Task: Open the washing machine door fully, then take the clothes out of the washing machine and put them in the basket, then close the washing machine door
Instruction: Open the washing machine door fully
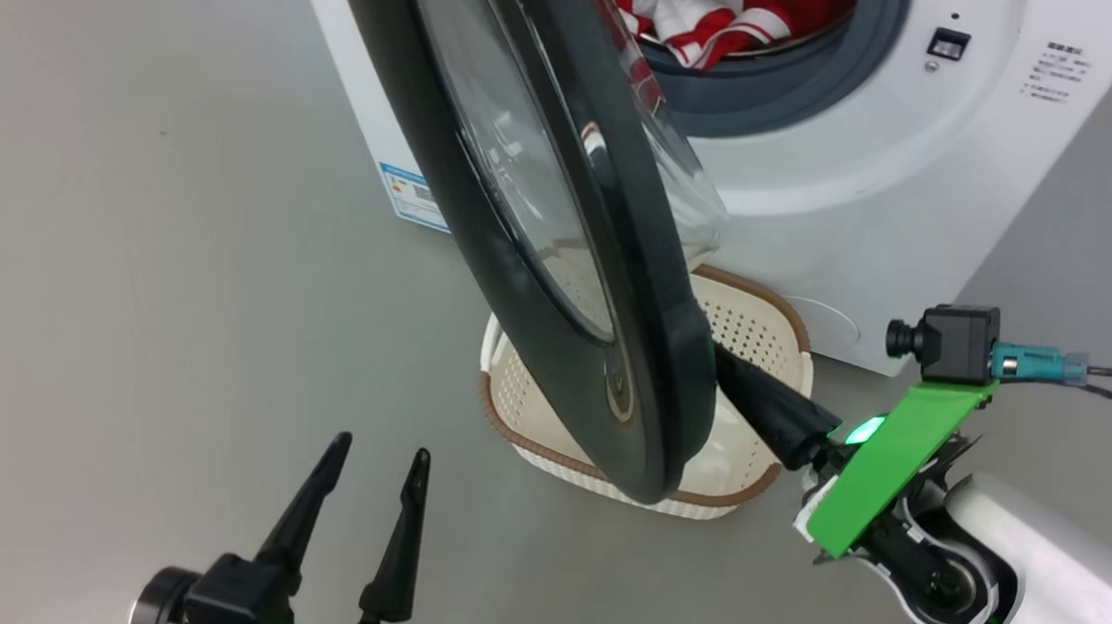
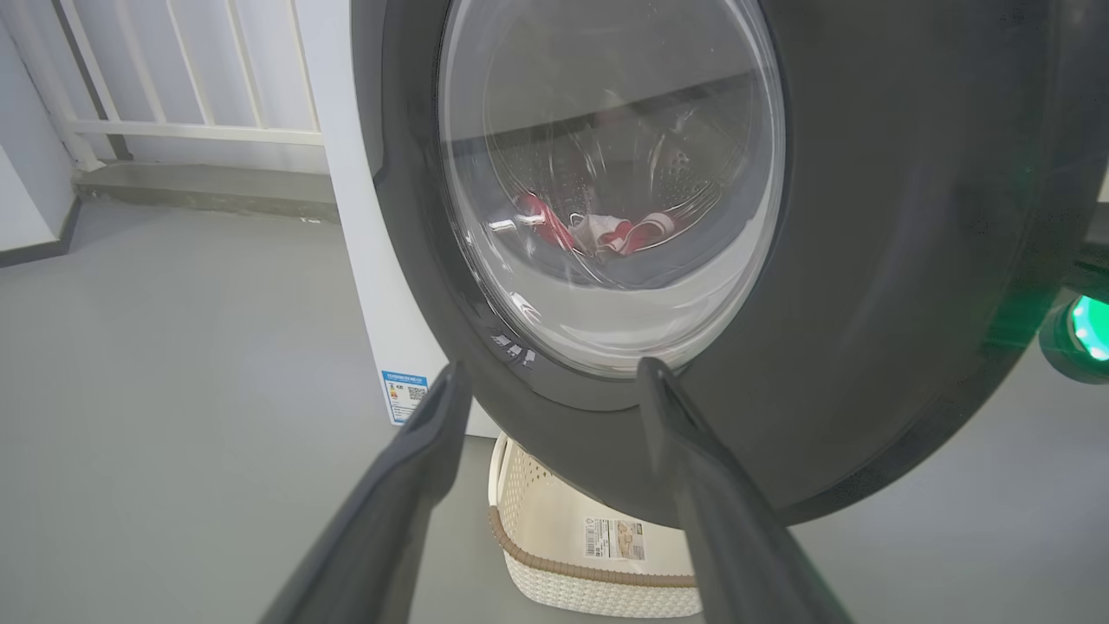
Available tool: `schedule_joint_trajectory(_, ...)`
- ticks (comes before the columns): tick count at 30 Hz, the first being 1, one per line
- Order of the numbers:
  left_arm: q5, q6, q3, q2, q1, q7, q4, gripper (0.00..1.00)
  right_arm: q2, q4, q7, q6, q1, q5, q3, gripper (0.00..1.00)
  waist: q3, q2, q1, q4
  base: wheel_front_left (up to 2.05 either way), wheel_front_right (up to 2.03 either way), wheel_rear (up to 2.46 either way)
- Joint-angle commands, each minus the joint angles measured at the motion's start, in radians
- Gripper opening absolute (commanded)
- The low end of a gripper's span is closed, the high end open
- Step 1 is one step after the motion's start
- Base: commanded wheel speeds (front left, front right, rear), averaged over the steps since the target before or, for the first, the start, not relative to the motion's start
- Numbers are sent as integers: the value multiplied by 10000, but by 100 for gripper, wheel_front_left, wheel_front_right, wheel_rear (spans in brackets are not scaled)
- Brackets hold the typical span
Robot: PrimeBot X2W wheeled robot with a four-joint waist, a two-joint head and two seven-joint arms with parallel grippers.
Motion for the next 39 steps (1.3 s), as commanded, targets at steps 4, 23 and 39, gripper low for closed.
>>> schedule_joint_trajectory(4, 17, 145, 311, 98, 155, -78, -175, 100, 89, -448, -5, 69, 429, 182, 293, 0, -248, -1, 0, 415, 0, 0, 0)
schedule_joint_trajectory(23, 124, 151, 582, 98, 597, -78, 168, 100, 881, -529, -227, 69, 641, 300, 953, 0, -919, -1, 0, 1523, 0, 0, 0)
schedule_joint_trajectory(39, 30, 229, 977, 98, 668, -78, 103, 100, 1819, 107, -492, 69, 14, 179, 1339, 0, -891, -1, 0, 1847, 0, 0, 0)
